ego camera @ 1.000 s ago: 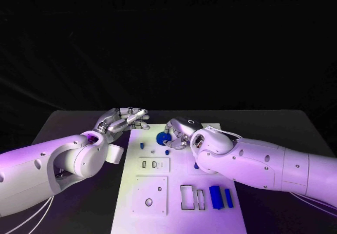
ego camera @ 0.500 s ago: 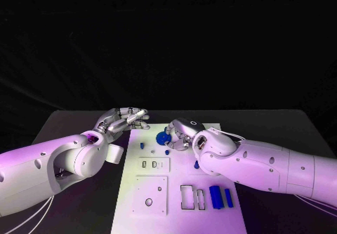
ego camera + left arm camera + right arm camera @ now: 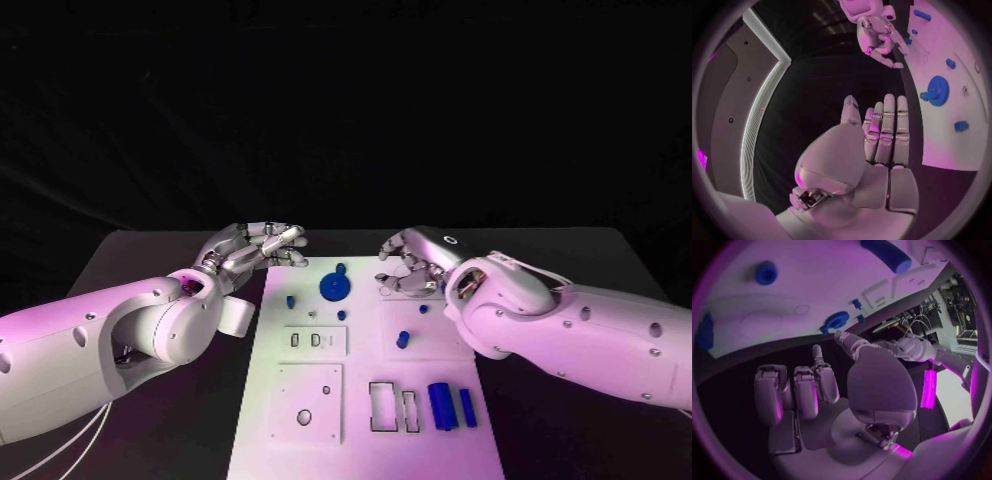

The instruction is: Assemble the parts on the task board

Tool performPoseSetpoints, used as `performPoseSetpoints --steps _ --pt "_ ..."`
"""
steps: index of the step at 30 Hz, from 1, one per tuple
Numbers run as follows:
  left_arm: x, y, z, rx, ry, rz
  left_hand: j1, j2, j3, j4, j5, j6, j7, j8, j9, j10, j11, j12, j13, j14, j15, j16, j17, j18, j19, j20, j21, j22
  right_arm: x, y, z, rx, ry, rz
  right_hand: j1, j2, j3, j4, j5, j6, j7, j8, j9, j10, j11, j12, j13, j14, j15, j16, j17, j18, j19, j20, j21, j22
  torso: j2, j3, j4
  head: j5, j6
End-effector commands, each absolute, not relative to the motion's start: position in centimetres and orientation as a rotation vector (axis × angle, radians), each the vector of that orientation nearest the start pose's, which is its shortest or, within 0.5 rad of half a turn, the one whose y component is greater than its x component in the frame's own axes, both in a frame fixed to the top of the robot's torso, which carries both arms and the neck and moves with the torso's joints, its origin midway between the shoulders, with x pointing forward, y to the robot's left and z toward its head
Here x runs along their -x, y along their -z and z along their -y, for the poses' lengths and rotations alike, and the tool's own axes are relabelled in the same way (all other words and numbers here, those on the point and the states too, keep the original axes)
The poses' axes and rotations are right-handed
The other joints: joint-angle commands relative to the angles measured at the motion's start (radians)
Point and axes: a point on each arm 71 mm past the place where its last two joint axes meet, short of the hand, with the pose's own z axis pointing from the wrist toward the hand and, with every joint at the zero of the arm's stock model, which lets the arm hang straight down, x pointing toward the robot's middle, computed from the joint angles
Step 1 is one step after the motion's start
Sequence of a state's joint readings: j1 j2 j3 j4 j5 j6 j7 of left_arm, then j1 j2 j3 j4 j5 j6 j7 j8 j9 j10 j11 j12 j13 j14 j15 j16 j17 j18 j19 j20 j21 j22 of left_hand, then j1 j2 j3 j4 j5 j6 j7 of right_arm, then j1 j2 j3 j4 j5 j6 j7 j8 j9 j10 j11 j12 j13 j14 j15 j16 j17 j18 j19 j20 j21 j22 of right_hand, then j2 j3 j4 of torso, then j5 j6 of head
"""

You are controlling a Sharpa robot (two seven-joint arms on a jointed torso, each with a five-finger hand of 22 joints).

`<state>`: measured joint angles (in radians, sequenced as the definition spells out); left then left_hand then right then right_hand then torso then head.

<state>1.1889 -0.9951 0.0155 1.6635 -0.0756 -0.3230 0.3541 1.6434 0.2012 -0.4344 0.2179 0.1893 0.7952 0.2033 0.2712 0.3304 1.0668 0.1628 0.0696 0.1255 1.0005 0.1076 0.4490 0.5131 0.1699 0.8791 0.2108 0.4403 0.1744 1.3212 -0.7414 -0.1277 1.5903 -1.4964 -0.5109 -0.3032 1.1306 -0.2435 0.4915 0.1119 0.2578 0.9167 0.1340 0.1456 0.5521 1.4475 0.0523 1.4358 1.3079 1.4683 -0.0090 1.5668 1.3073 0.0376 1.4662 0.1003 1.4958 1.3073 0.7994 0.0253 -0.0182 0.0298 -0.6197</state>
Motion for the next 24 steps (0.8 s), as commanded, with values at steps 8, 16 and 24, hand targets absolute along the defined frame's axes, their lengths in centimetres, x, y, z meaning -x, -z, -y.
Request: performPoseSetpoints --steps 8,16,24 --pt "-46.8 15.2 -23.8 1.054 1.539 -1.405 -0.009 0.002 -0.025 0.0 -0.003 -0.006 0.006 -0.007 0.001 -0.008 -0.002 -0.002 0.001 -0.01 0.001 0.007 0.001 0.007 -0.008 0.003 0.006 0.001 -46.8 12.3 20.7 -0.003 -0.731 -1.525 0.043 -0.002 0.012 -0.018 -0.02 0.0 0.003 -0.009 -0.009 0.002 0.005 -0.003 0.123 0.102 0.0 0.004 0.264 -0.012 0.042 -0.002 -0.009 0.186 -0.016 0.007 -0.0209 0.001 -0.004" --pt "-46.8 15.2 -23.5 1.051 1.55 -1.409 -0.009 0.002 -0.025 0.0 -0.003 -0.006 0.006 -0.007 0.001 -0.008 -0.002 -0.002 0.001 -0.01 0.001 0.007 0.001 0.007 -0.008 0.003 0.006 0.001 -46.9 14.0 24.9 -0.001 -0.713 -1.601 0.079 -0.014 0.011 -0.037 -0.048 -0.033 0.014 -0.03 -0.026 -0.03 0.013 -0.038 0.089 0.102 0.006 0.004 0.264 -0.01 0.037 0.003 -0.017 0.182 -0.016 0.0124 -0.0252 -0.018 -0.006" --pt "-46.8 15.2 -23.3 1.05 1.554 -1.411 -0.008 0.003 -0.025 0.0 -0.003 -0.007 0.006 -0.006 0.003 -0.009 -0.001 -0.002 0.002 -0.012 0.001 0.007 0.002 0.007 -0.009 0.003 0.007 0.001 -47.6 16.1 26.5 -0.006 -0.689 -1.653 0.097 -0.015 -0.004 -0.043 -0.055 -0.053 0.019 -0.039 -0.035 -0.033 0.018 -0.041 0.086 0.102 0.011 0.004 0.264 -0.011 0.038 0.008 -0.016 0.184 -0.015 0.0096 -0.0191 -0.028 -0.011"
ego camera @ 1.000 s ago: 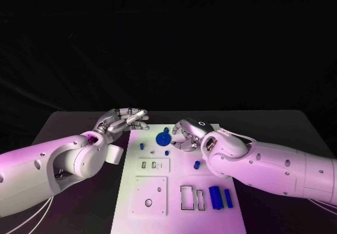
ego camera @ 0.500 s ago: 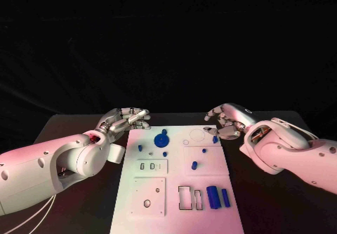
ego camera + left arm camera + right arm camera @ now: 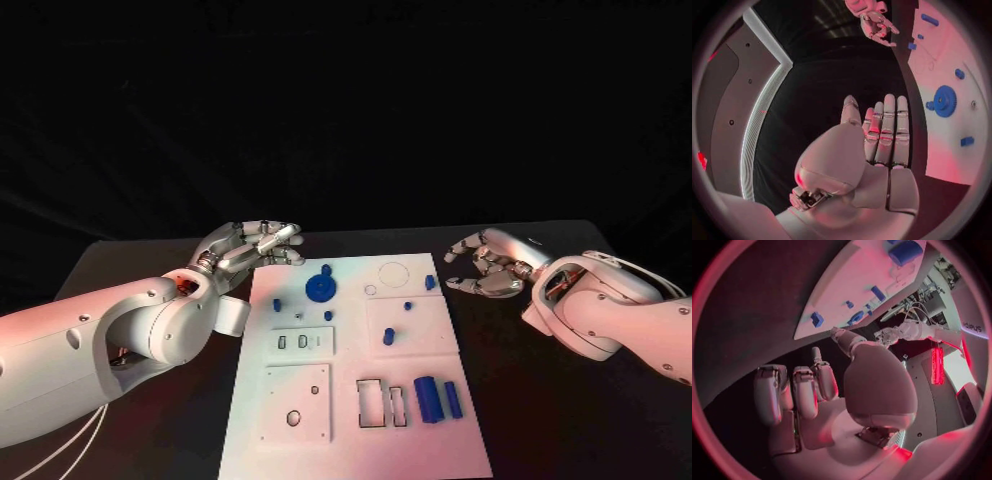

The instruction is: Assemble the parts on the task board

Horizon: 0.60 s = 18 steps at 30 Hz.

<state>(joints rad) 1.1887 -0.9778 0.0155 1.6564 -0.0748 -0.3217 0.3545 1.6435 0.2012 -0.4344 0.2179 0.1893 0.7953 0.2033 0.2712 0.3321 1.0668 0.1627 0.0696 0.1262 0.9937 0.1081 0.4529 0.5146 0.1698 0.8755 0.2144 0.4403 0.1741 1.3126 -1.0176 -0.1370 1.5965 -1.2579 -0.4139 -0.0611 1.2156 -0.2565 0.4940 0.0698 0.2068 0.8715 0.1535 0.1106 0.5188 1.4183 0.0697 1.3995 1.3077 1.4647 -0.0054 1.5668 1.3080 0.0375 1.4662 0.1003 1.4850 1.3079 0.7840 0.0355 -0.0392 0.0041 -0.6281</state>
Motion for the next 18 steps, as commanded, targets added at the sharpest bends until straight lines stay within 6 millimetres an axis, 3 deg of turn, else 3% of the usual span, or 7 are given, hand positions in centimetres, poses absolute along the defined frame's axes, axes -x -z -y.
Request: performPoseSetpoints --steps 1,5,11,15,18 --pt "-46.8 15.2 -23.4 1.05 1.553 -1.411 -0.008 0.003 -0.025 0.0 -0.003 -0.007 0.006 -0.006 0.001 -0.009 -0.001 -0.002 0.001 -0.005 0.001 0.003 0.001 0.007 -0.006 0.0 0.007 0.001 -47.7 16.3 26.6 -0.007 -0.688 -1.657 0.014 -0.001 -0.007 -0.002 -0.004 -0.009 0.0 -0.005 -0.002 -0.004 0.001 -0.004 0.087 0.106 0.008 0.004 0.263 -0.01 0.038 0.008 -0.005 0.183 0.001 -0.0008 0.0013 -0.001 -0.004" --pt "-46.8 15.2 -23.5 1.051 1.55 -1.41 -0.008 0.003 -0.025 0.0 -0.003 -0.007 0.006 -0.006 0.001 -0.009 -0.001 -0.002 0.001 -0.005 0.001 0.003 0.001 0.007 -0.006 0.0 0.007 0.001 -48.1 17.0 26.4 -0.002 -0.683 -1.666 0.03 0.003 -0.006 -0.009 -0.005 -0.007 0.0 -0.003 -0.005 -0.003 0.002 -0.003 0.089 0.106 0.009 0.004 0.263 -0.011 0.039 0.009 -0.005 0.184 0.003 -0.0012 -0.0009 0.0 -0.005" --pt "-46.8 15.2 -23.4 1.05 1.554 -1.412 -0.008 0.003 -0.025 0.0 -0.003 -0.007 0.006 -0.006 0.001 -0.009 -0.001 -0.002 0.001 -0.005 0.001 0.003 0.001 0.007 -0.006 0.0 0.007 0.001 -48.7 17.5 26.0 -0.007 -0.663 -1.651 0.044 0.012 0.001 -0.013 0.0 -0.002 0.001 0.001 -0.007 0.001 0.002 0.002 0.093 0.106 0.009 0.004 0.263 -0.011 0.041 0.01 -0.002 0.187 0.004 0.0003 0.001 0.002 -0.008" --pt "-46.8 15.2 -23.4 1.051 1.552 -1.411 -0.008 0.003 -0.025 0.0 -0.003 -0.007 0.006 -0.006 0.001 -0.009 -0.001 -0.002 0.001 -0.005 0.001 0.003 0.001 0.007 -0.006 0.0 0.007 0.001 -49.3 17.7 26.0 -0.015 -0.647 -1.646 0.047 0.016 0.005 -0.014 0.002 0.001 0.001 0.002 -0.008 0.005 0.002 0.006 0.097 0.106 0.009 0.004 0.263 -0.012 0.043 0.01 0.001 0.19 0.003 -0.0014 0.0013 0.001 -0.011" --pt "-46.8 15.2 -23.5 1.051 1.551 -1.411 -0.008 0.003 -0.025 0.0 -0.003 -0.007 0.006 -0.006 0.001 -0.009 -0.001 -0.002 0.001 -0.005 0.001 0.003 0.001 0.007 -0.006 0.0 0.007 0.001 -49.6 18.0 25.8 -0.02 -0.643 -1.647 0.048 0.019 0.009 -0.014 0.003 0.005 0.001 0.005 -0.008 0.006 0.002 0.008 0.098 0.106 0.009 0.004 0.263 -0.012 0.043 0.01 0.001 0.19 0.003 -0.0006 0.0004 0.004 -0.011"
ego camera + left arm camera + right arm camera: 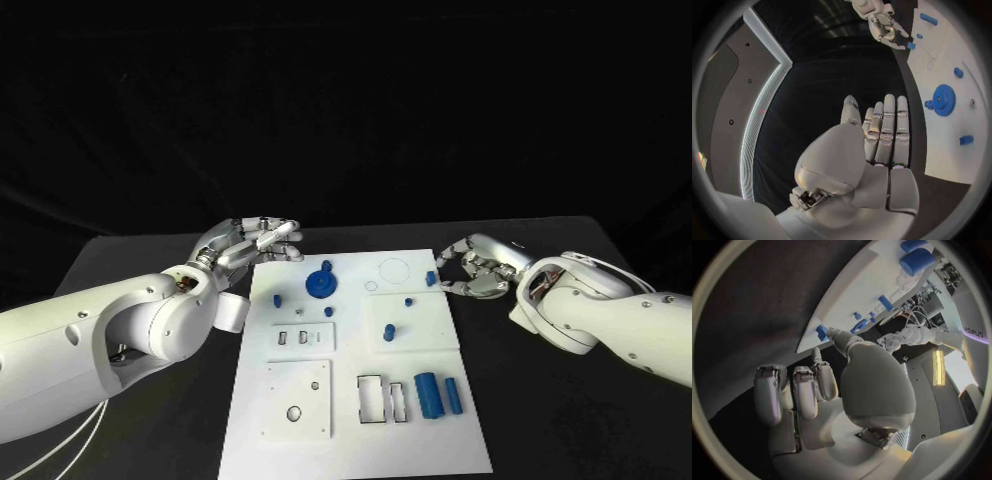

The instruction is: Assemble the parts on the task board

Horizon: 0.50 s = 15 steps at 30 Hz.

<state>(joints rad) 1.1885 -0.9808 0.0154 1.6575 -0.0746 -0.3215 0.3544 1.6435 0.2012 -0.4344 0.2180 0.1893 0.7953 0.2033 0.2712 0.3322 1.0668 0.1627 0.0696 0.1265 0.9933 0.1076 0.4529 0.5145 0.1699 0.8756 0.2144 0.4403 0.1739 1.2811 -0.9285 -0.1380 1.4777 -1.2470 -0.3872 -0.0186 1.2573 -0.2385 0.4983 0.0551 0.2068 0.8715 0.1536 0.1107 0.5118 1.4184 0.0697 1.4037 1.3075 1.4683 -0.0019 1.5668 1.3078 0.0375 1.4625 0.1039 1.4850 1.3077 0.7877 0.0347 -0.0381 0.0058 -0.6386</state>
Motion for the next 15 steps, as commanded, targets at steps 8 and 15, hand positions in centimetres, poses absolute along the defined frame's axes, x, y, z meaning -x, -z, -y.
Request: performPoseSetpoints --steps 8,15 --pt "-46.75 15.21 -23.54 1.052 1.55 -1.411 -0.008 0.003 -0.025 0.0 -0.003 -0.007 0.006 -0.006 0.001 -0.009 -0.001 -0.002 0.001 -0.005 0.001 0.003 0.001 0.007 -0.006 0.0 0.007 0.002 -49.95 18.31 24.99 -0.017 -0.65 -1.652 0.007 0.004 0.008 0.001 0.005 0.007 0.001 0.006 -0.001 0.007 0.002 0.004 0.099 0.103 0.006 0.004 0.263 -0.013 0.048 0.007 0.002 0.191 -0.001 0.0007 -0.0026 0.006 -0.003" --pt "-46.74 15.21 -23.53 1.052 1.551 -1.412 -0.009 0.003 -0.025 -0.001 -0.004 -0.007 0.006 -0.006 0.003 -0.01 -0.001 -0.001 0.002 -0.007 0.002 0.004 0.003 0.007 -0.007 0.0 0.007 0.002 -50.16 18.51 24.73 -0.008 -0.648 -1.668 0.009 0.005 0.011 0.0 0.005 0.008 0.001 0.007 -0.002 0.011 0.002 0.009 0.103 0.103 0.006 0.004 0.263 -0.013 0.049 0.007 0.003 0.192 -0.001 0.0007 -0.0009 0.006 -0.006"
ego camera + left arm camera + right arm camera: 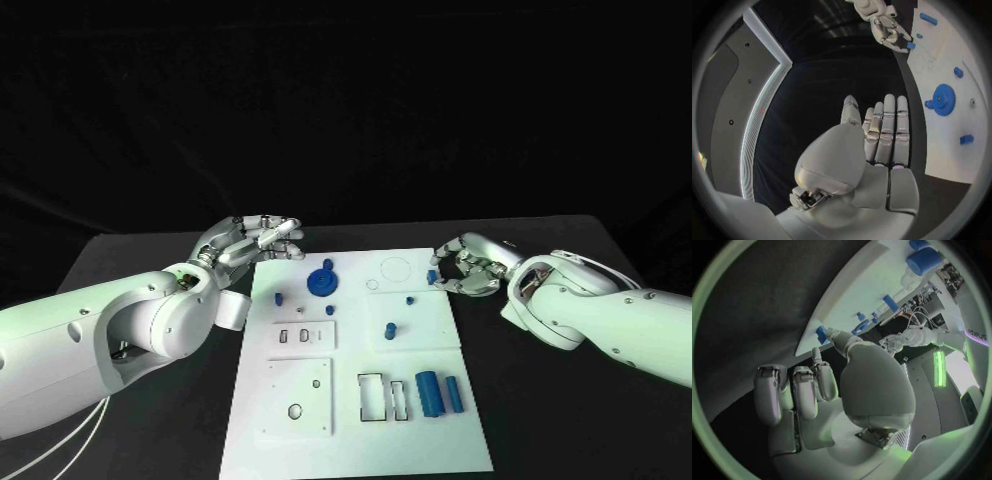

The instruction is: Assemble the parts on the task board

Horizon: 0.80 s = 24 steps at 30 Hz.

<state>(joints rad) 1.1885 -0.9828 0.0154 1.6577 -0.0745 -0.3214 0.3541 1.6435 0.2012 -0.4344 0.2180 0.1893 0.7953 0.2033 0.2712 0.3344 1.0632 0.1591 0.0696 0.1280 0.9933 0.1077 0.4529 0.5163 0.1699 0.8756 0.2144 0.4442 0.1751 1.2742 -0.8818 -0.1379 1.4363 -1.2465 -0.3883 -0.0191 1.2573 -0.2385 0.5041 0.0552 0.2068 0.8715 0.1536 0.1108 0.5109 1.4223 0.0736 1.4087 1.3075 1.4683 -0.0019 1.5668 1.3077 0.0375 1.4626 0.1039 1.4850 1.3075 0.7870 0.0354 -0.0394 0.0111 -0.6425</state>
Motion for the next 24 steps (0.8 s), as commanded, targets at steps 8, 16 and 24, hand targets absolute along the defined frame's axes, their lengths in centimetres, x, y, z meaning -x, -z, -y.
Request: performPoseSetpoints --steps 8,16,24 --pt "-46.74 15.21 -23.58 1.052 1.549 -1.412 -0.009 0.003 -0.025 -0.001 -0.004 -0.007 0.007 -0.006 0.001 -0.006 0.003 -0.001 0.001 -0.007 0.002 0.004 0.001 0.007 -0.007 0.0 0.003 0.001 -50.07 18.7 24.16 0.008 -0.656 -1.68 0.01 0.004 0.017 -0.005 0.004 0.032 -0.004 0.021 0.0 0.019 -0.005 0.018 0.116 0.103 0.004 0.004 0.263 -0.013 0.05 0.006 0.005 0.195 0.0 0.0011 -0.0018 0.003 -0.004" --pt "-46.72 15.21 -23.61 1.053 1.548 -1.412 -0.009 0.003 -0.025 -0.001 -0.004 -0.007 0.007 -0.006 0.001 -0.006 0.003 -0.001 0.001 -0.007 0.002 0.004 0.001 0.007 -0.007 0.0 0.003 0.001 -50.17 18.74 24.12 0.006 -0.651 -1.677 0.01 0.007 0.029 -0.008 0.002 0.057 -0.01 0.035 0.003 0.025 -0.01 0.025 0.122 0.103 0.0 0.004 0.263 -0.014 0.053 0.003 0.008 0.198 0.0 0.0013 -0.0004 0.005 -0.005" --pt "-46.72 15.21 -23.65 1.054 1.547 -1.412 -0.009 0.003 -0.025 -0.001 -0.004 -0.007 0.007 -0.006 0.001 -0.006 0.003 -0.001 0.001 -0.007 0.002 0.004 0.001 0.007 -0.007 0.0 0.003 0.001 -50.13 18.77 23.81 0.009 -0.653 -1.682 0.01 0.016 0.042 -0.012 -0.004 0.087 -0.019 0.053 0.01 0.042 -0.018 0.044 0.141 0.103 -0.007 0.004 0.263 -0.017 0.059 -0.003 0.015 0.205 0.0 0.0017 -0.0007 0.011 -0.007"
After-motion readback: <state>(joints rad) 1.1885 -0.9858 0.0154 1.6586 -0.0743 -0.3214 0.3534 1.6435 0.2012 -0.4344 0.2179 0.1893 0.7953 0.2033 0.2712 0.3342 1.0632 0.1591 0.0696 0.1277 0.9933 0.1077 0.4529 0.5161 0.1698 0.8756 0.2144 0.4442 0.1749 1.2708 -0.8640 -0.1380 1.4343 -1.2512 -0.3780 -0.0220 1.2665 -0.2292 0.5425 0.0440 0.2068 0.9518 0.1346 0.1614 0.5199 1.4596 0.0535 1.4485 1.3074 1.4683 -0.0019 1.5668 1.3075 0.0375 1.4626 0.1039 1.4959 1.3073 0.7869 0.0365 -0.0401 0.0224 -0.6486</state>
